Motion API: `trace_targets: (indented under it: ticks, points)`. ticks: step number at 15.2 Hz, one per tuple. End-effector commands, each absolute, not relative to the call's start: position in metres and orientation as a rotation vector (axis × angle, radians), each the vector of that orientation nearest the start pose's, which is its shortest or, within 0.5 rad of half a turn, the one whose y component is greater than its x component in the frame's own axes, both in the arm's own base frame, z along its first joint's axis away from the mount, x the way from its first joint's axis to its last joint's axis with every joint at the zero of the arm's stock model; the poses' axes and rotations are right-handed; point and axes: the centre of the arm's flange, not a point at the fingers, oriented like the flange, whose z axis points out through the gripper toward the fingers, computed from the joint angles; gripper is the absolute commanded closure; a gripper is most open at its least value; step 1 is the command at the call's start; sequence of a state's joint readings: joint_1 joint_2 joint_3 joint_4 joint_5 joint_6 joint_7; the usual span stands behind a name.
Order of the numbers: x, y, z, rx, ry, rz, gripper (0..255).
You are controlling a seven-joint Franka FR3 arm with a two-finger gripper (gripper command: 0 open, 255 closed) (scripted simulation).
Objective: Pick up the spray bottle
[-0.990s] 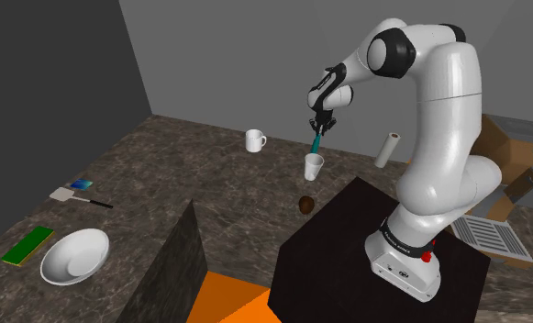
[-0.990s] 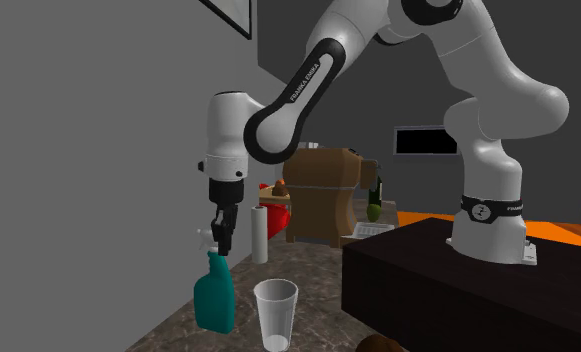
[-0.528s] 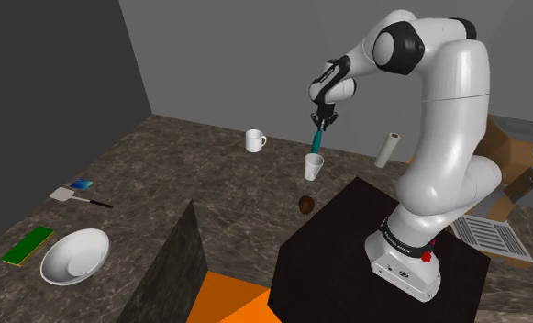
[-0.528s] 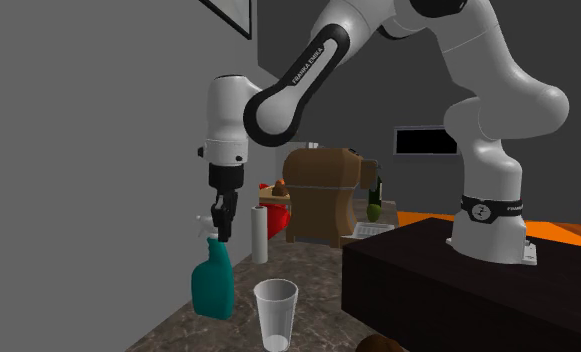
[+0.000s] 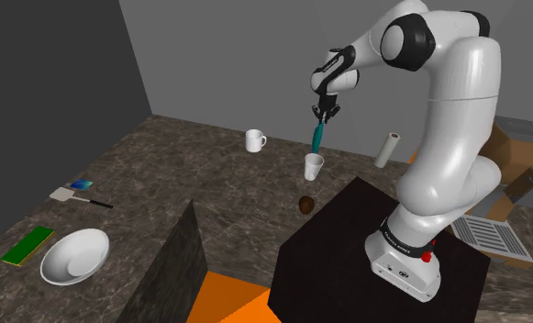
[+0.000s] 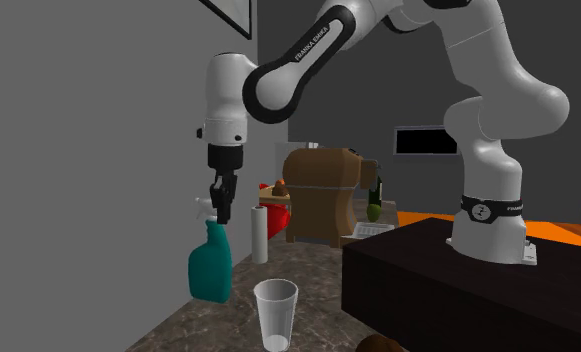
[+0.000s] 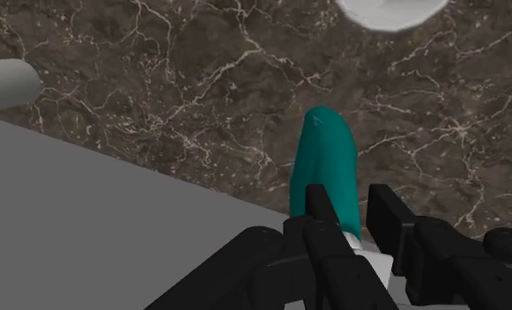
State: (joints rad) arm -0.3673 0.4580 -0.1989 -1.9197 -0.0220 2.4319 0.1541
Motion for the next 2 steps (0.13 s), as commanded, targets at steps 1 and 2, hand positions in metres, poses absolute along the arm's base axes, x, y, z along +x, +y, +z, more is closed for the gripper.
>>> trace_targets:
  ticks: [1,2]
  points:
    - [0.5365,-0.3351,0.2692,-3.066,1.087,-0.065,255]
    - [0.5365,-0.3351,0.2692,-3.066,1.087,-0.065,255]
